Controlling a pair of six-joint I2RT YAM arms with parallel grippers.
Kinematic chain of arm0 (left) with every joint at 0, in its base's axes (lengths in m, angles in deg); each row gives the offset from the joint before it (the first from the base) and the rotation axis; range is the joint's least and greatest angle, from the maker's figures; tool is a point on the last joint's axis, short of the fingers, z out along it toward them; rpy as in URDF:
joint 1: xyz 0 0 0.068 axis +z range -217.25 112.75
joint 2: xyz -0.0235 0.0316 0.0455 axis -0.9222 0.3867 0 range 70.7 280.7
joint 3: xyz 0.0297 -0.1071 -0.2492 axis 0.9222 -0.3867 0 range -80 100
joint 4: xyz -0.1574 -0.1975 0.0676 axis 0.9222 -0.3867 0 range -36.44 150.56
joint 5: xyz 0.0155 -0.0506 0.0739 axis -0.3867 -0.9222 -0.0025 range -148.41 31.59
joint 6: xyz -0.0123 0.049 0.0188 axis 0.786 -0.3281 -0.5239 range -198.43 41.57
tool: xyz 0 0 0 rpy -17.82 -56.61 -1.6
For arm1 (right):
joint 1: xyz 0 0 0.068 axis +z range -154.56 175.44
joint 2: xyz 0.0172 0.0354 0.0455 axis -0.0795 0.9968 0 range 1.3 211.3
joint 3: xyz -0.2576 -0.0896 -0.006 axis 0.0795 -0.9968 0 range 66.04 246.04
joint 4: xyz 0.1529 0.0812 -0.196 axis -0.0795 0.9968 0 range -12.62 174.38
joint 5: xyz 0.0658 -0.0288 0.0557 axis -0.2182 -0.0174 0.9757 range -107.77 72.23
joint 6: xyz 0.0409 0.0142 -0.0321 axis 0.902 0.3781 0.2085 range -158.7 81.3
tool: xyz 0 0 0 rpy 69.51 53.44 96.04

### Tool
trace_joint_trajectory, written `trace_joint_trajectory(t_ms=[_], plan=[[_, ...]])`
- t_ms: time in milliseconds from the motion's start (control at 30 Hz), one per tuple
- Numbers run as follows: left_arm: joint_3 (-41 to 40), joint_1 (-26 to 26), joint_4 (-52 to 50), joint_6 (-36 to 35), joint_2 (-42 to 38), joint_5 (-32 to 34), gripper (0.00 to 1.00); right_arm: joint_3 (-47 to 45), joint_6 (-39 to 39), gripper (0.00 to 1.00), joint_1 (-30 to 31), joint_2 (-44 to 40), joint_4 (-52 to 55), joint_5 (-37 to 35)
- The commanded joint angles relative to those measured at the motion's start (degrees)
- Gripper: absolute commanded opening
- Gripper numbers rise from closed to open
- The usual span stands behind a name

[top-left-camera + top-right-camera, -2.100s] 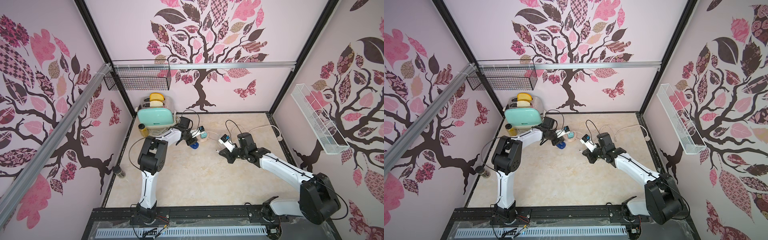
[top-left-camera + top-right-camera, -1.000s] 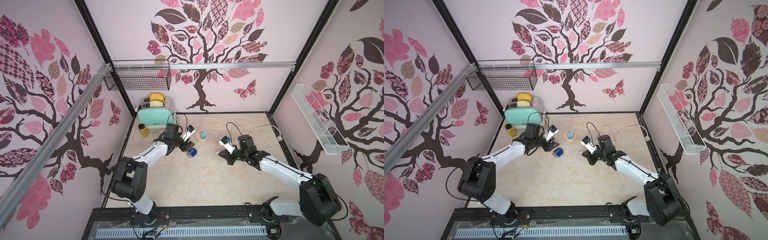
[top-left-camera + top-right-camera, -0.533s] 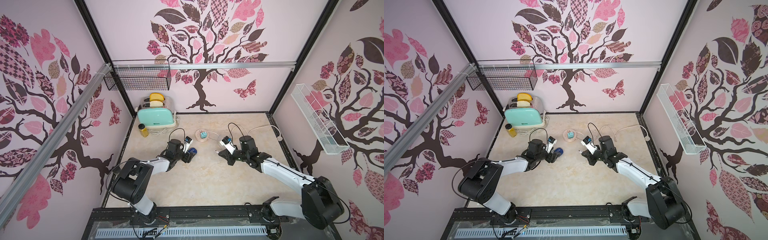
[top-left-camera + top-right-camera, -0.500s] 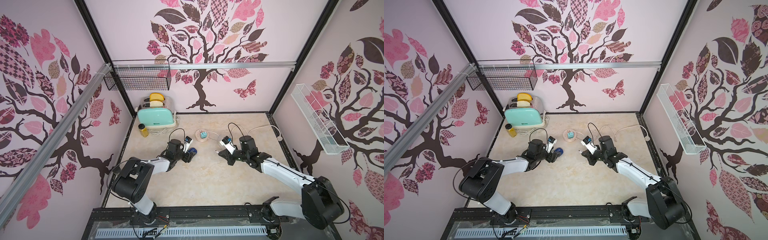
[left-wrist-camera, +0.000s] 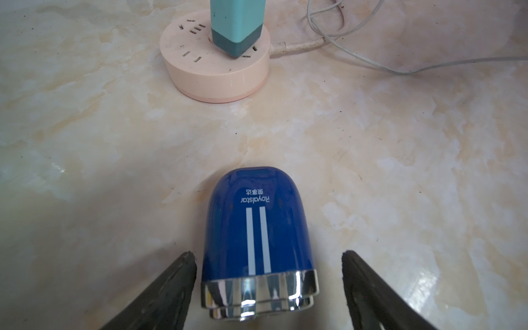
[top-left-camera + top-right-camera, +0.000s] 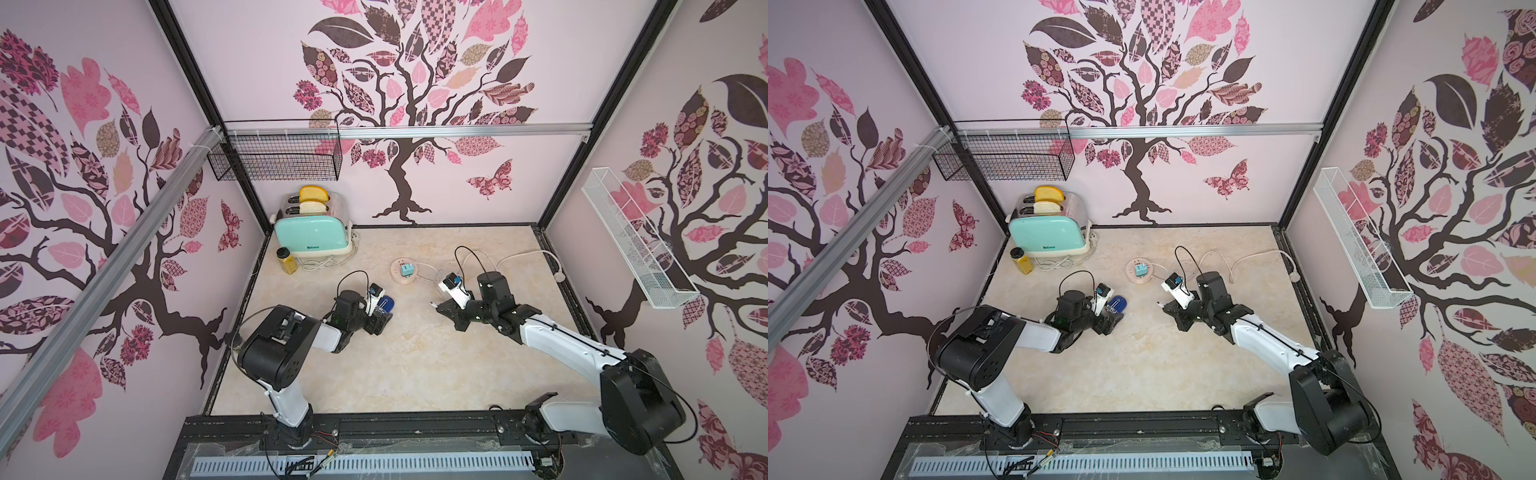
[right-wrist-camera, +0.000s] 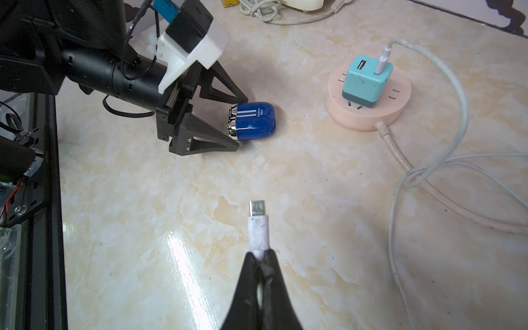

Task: Charge the electric shaver
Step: Pick up the electric shaver from the center of the board.

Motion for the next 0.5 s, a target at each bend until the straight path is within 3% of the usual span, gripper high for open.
trace_joint_trajectory(t_ms=[0, 167, 467], plan=[[1.6, 0.0, 2.9, -0.6, 2.1, 0.6, 0.83, 1.7, -0.5, 0.00, -0.4, 0.4, 0.5, 0.8], [3.0, 0.1, 1.4, -0.6, 3.3, 0.9, 0.77, 1.6, -0.6, 0.00, -0.4, 0.7, 0.5, 0.5], [4.7, 0.1, -2.5, -1.8, 4.1, -2.2, 0.33, 1.9, -1.2, 0.00, -0.3, 2.3, 1.4, 1.0]])
